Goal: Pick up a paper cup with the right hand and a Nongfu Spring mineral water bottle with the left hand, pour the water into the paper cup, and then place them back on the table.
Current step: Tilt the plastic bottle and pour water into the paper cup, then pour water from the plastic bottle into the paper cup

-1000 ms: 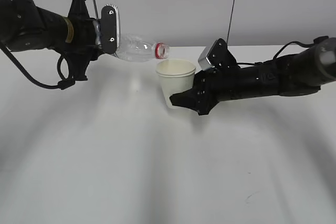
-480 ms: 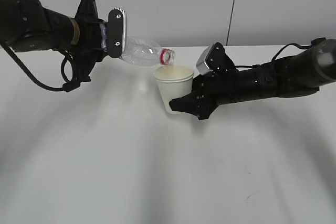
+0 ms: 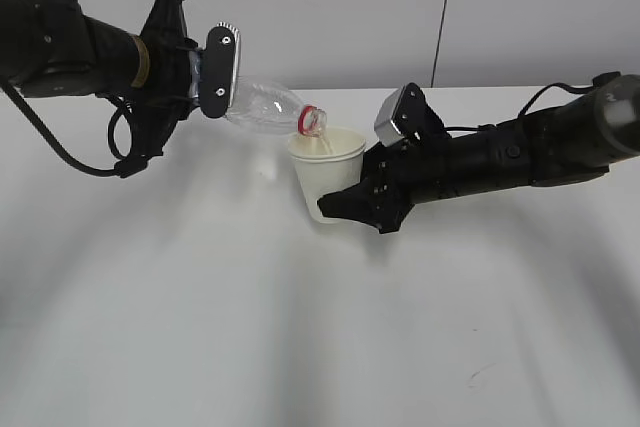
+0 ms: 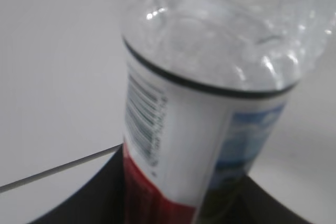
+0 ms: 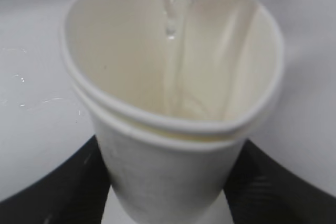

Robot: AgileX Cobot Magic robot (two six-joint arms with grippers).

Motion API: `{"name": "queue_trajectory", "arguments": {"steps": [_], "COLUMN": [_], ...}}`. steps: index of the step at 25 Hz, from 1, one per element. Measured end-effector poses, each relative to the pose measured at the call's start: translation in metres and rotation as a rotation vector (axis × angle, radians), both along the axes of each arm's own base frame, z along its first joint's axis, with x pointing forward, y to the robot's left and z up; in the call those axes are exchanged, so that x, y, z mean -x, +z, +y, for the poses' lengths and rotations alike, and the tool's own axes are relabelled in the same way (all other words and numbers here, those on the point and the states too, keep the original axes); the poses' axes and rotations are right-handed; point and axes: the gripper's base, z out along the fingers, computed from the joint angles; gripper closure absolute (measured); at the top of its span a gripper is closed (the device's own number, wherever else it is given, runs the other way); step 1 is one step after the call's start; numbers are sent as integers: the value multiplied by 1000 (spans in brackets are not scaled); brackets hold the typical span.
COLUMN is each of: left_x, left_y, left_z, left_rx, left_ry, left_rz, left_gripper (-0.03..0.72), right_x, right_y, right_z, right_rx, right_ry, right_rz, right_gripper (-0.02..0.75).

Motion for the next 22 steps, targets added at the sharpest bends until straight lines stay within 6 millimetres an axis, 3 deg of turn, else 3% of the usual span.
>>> {"name": "queue_trajectory", "arguments": {"steps": [22], "left_x": [-1], "left_y": [1], "left_z": [0], "left_rx": [-48], "left_ry": [-24], "left_rz": [-20], "left_gripper": [422], "right_x": [3], "right_y": [-4], "right_z": [-1], "right_rx": [46], "right_ry": [29], "right_rz": [25], "right_gripper": [282]}}
